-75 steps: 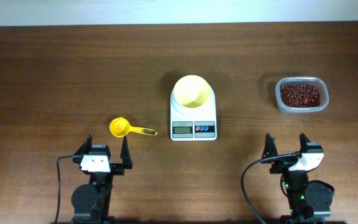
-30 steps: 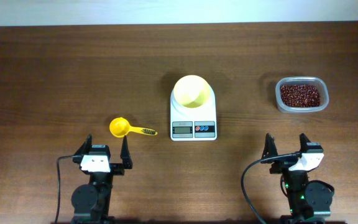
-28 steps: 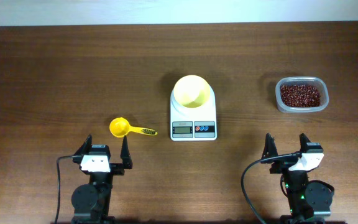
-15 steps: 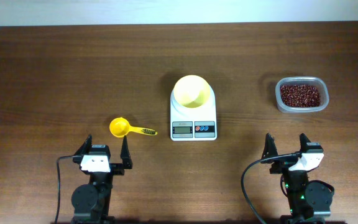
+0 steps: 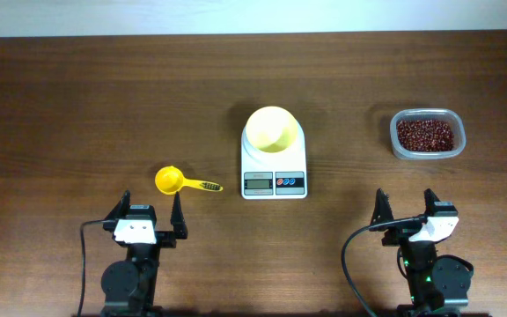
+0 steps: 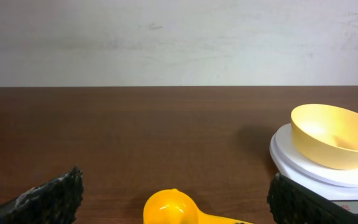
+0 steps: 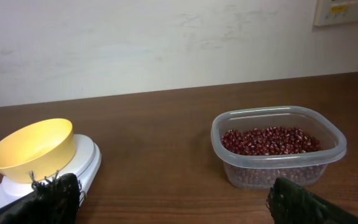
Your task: Scoop item into bowl and weigh 50g on scale
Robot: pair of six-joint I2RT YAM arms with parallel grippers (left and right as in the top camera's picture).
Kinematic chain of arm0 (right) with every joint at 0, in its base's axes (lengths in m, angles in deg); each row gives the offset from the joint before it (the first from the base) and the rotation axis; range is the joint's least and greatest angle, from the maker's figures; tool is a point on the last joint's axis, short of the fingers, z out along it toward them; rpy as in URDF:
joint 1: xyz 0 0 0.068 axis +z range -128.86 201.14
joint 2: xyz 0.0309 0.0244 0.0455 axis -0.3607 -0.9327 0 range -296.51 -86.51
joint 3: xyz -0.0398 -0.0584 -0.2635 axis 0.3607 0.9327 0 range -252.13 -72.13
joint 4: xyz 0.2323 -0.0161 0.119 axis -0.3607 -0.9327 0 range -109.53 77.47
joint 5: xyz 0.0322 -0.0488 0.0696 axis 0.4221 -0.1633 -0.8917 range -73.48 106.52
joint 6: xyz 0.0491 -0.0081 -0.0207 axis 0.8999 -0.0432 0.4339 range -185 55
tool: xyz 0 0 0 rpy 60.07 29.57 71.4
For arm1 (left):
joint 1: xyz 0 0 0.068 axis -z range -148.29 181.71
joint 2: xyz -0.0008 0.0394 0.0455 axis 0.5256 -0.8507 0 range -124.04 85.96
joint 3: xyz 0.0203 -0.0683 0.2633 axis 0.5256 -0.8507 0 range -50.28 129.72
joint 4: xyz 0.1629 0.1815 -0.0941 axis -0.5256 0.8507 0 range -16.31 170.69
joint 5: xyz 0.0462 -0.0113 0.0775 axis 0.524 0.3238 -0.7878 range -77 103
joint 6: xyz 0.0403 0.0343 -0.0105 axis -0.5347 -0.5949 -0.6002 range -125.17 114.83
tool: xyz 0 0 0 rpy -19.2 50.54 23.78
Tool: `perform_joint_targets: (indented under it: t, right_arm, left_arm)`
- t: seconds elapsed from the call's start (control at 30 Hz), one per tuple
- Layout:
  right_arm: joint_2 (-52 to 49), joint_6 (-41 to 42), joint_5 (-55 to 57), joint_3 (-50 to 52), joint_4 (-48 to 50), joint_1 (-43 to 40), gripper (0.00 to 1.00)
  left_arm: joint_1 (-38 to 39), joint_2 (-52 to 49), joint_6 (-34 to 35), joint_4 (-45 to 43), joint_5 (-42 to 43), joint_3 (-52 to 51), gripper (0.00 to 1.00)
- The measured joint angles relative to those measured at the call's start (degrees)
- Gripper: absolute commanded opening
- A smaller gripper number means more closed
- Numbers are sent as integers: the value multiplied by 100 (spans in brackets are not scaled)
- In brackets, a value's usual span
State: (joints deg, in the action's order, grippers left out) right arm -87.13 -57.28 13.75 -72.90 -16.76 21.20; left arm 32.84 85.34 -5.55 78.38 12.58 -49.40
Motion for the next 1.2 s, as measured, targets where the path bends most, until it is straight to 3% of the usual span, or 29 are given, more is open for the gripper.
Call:
perform_joint_targets:
  t: [0.23, 0.83, 0.97, 1.2]
  right_arm:
    - [0, -2, 0, 0, 0, 0, 99]
    - [0, 0, 0, 0, 0, 0, 99]
    - [0, 0, -2, 0, 0, 0, 99]
    - [0, -2, 0, 0, 0, 0, 99]
  left_arm:
    - [0, 0, 0, -516, -2, -20, 99]
    - [0, -52, 323, -450, 0, 844, 99]
    - [0, -483, 348, -435, 4, 1207, 99]
    - [0, -2275, 348, 468, 155, 2509, 99]
